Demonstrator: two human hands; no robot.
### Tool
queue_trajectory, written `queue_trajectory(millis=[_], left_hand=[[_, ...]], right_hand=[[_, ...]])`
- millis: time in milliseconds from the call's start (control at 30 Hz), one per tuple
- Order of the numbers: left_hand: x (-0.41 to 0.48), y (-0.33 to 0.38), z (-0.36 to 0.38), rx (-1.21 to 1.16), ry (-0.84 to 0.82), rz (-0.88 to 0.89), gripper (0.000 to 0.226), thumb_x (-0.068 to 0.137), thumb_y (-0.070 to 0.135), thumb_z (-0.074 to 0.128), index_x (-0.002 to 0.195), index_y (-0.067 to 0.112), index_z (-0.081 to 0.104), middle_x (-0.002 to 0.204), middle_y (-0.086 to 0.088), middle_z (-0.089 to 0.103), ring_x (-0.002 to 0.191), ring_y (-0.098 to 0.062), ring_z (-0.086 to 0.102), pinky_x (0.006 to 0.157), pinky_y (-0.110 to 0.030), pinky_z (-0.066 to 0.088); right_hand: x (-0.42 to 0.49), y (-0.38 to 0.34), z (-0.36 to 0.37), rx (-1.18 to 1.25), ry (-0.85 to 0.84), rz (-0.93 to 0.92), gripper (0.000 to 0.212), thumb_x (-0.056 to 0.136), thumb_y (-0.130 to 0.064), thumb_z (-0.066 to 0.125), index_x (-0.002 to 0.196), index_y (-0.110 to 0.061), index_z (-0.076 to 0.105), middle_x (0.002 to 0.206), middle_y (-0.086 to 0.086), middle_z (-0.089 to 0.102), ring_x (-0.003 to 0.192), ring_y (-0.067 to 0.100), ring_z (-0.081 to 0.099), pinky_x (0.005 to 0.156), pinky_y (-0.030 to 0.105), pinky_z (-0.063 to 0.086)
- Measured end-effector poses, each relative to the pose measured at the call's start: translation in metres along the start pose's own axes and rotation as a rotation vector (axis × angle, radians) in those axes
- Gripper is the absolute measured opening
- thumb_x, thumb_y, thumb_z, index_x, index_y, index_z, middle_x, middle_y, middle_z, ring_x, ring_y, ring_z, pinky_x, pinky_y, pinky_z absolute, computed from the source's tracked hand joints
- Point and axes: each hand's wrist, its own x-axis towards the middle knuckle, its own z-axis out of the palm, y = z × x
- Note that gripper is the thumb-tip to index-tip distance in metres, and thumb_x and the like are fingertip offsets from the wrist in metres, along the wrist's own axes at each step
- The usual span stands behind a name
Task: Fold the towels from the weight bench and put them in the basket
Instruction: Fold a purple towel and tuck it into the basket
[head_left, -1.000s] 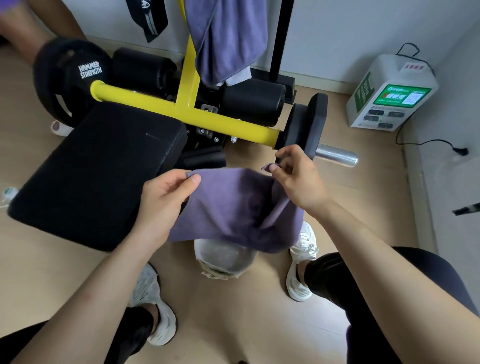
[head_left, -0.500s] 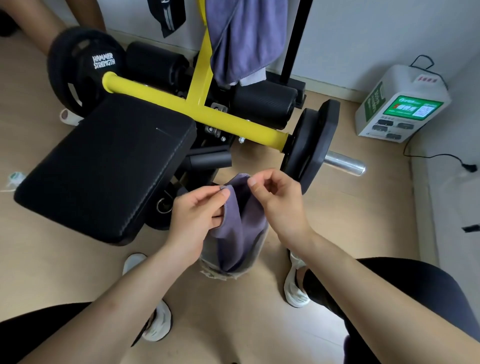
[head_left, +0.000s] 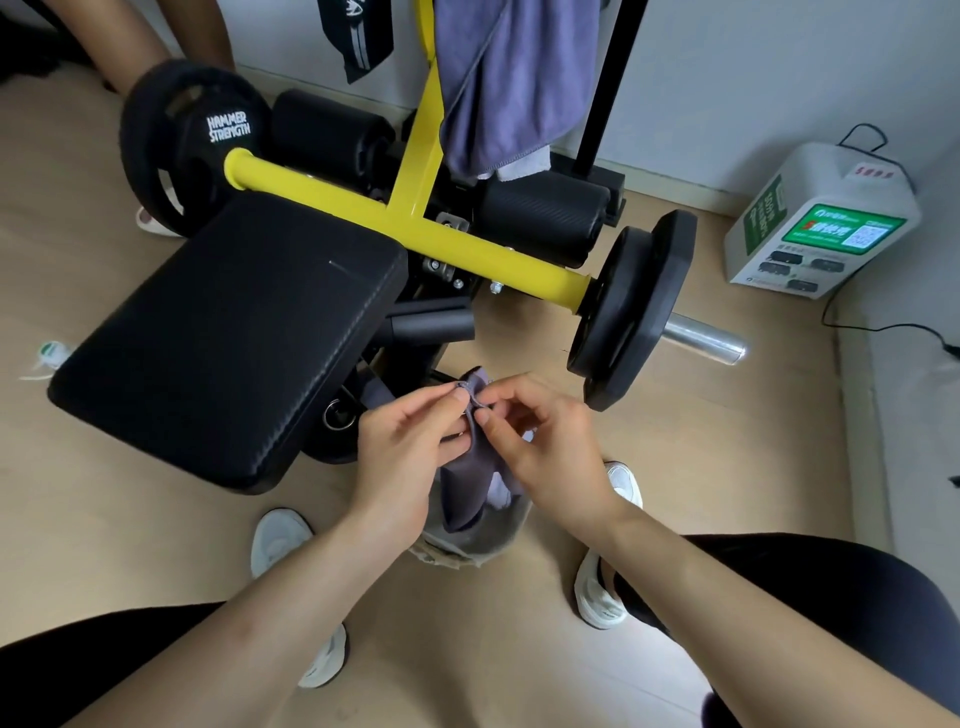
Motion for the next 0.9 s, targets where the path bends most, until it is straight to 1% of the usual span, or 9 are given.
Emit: queue_trajectory(millis=[100,167,267,367,467,567,667,800,900], left_hand=[[0.0,0.001,0.0,-0.038,0.018,-0.01,0.017,0.097,0.007,0.065,0.091,0.011,0.08,0.099,-0.016,0.079,0.1,-0.029,0.077,0.081,-0.03,0.062],[0.0,0.003,-0.001,-0.035,-0.016,0.004,0.012,0.095,0.01,0.068,0.098,0.007,0.079,0.101,-0.015,0.079,0.101,-0.029,0.076,0.083,-0.032,0.062],[0.003,0.003,-0.006,0.013,-0.029,0.042,0.016,0.092,0.012,0.072,0.106,0.006,0.078,0.104,-0.016,0.079,0.105,-0.031,0.075,0.095,-0.047,0.059],[0.009,0.005,-0.013,0.121,-0.042,0.137,0.011,0.086,0.016,0.076,0.096,0.014,0.08,0.097,-0.017,0.077,0.102,-0.04,0.072,0.098,-0.059,0.056],[0.012,0.01,-0.019,0.334,-0.177,0.276,0.008,0.08,0.019,0.068,0.084,0.016,0.075,0.079,-0.002,0.074,0.08,-0.016,0.07,0.08,-0.034,0.057],[0.012,0.02,-0.025,0.495,-0.413,0.312,0.009,0.081,0.014,0.065,0.085,0.009,0.071,0.072,0.01,0.067,0.07,-0.003,0.06,0.069,-0.016,0.047],[0.015,0.027,-0.034,0.538,-0.482,0.342,0.006,0.083,0.009,0.064,0.085,0.007,0.069,0.069,0.013,0.065,0.066,0.001,0.056,0.065,-0.012,0.043],[0.018,0.03,-0.044,0.572,-0.469,0.376,0.006,0.083,0.009,0.064,0.081,0.012,0.069,0.066,0.009,0.063,0.064,-0.002,0.054,0.063,-0.016,0.043],[0.019,0.029,-0.048,0.556,-0.391,0.412,0.01,0.083,0.011,0.064,0.078,0.017,0.069,0.068,-0.003,0.063,0.067,-0.008,0.055,0.064,-0.023,0.043]], right_hand=[[-0.002,-0.001,0.0,-0.007,-0.012,-0.036,0.013,0.088,-0.006,0.072,0.099,-0.012,0.076,0.082,0.0,0.066,0.073,0.01,0.06,0.07,0.021,0.051],[-0.002,-0.002,-0.001,0.018,-0.026,-0.056,0.017,0.087,-0.005,0.072,0.101,-0.013,0.078,0.083,-0.001,0.066,0.074,0.011,0.061,0.072,0.02,0.051],[-0.001,-0.003,-0.002,0.081,-0.066,-0.053,0.022,0.087,-0.003,0.068,0.103,-0.014,0.079,0.087,0.002,0.068,0.078,0.016,0.065,0.073,0.027,0.054],[0.005,-0.003,-0.006,0.13,-0.072,0.012,0.02,0.086,0.001,0.066,0.096,-0.013,0.078,0.091,0.006,0.068,0.078,0.015,0.065,0.071,0.027,0.052],[0.017,-0.003,-0.018,0.153,-0.102,0.056,0.036,0.084,0.005,0.07,0.107,-0.023,0.069,0.109,-0.001,0.065,0.089,0.01,0.063,0.076,0.019,0.05],[0.025,-0.002,-0.028,0.042,-0.319,0.008,0.049,0.083,0.002,0.071,0.121,-0.028,0.064,0.128,-0.004,0.062,0.115,0.017,0.058,0.092,0.031,0.048],[0.026,0.003,-0.028,-0.031,-0.392,0.016,0.026,0.083,-0.003,0.073,0.103,-0.02,0.073,0.109,-0.002,0.073,0.112,0.024,0.058,0.099,0.042,0.045],[0.022,0.007,-0.026,-0.02,-0.413,0.033,0.01,0.083,-0.007,0.077,0.091,-0.009,0.072,0.089,-0.004,0.072,0.091,0.006,0.06,0.086,0.021,0.044],[0.024,0.008,-0.027,-0.013,-0.452,0.057,0.01,0.082,-0.006,0.077,0.083,-0.013,0.069,0.082,-0.004,0.069,0.084,0.006,0.061,0.08,0.022,0.048]])
